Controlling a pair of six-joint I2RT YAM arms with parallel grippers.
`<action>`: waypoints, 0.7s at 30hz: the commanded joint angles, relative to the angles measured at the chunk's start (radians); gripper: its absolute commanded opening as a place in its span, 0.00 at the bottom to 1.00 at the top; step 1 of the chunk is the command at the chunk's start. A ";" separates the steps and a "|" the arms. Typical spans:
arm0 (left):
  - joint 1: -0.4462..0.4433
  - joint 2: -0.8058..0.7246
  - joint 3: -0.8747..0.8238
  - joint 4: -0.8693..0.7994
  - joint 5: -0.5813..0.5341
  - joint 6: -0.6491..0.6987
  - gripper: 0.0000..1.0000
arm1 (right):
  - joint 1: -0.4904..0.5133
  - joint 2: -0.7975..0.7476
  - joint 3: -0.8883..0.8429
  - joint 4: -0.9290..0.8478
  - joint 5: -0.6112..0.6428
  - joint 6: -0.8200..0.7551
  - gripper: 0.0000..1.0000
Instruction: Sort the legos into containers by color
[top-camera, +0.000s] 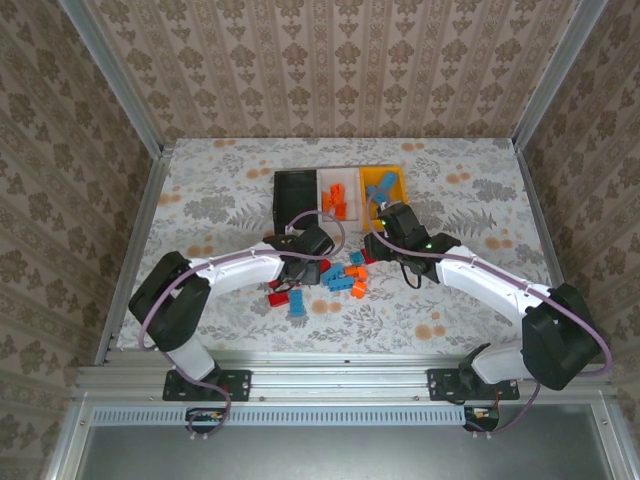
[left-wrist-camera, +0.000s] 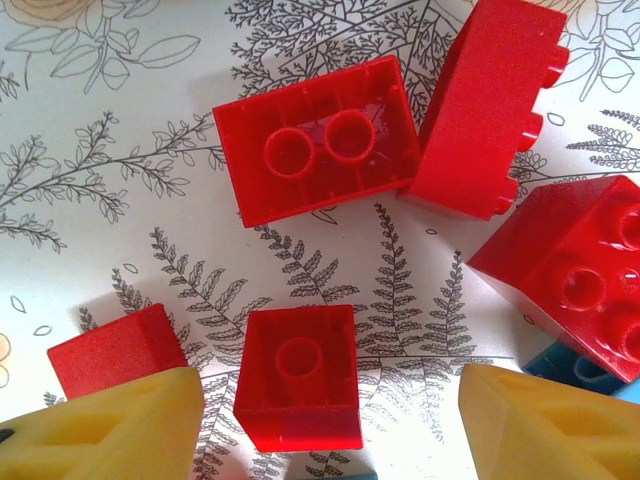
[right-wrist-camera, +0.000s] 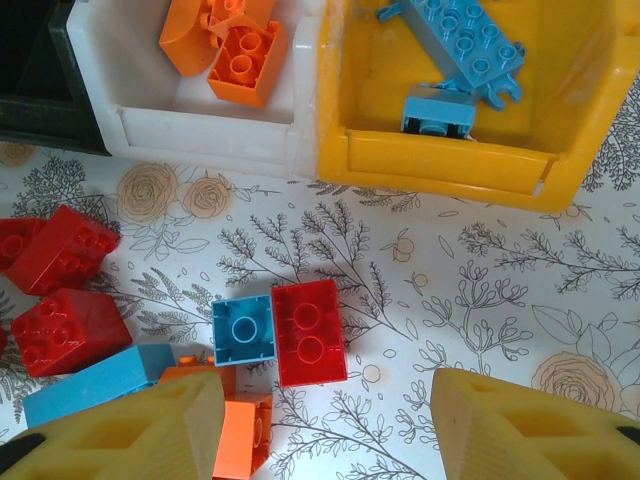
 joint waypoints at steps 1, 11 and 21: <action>-0.008 0.044 -0.010 0.008 0.009 -0.025 0.65 | -0.006 -0.027 -0.017 0.014 0.012 -0.004 0.58; -0.020 0.079 -0.013 0.006 -0.045 -0.064 0.51 | -0.009 -0.041 -0.033 0.019 0.015 -0.005 0.58; -0.023 0.048 0.026 -0.020 -0.076 -0.029 0.23 | -0.009 -0.061 -0.069 0.070 0.034 0.005 0.57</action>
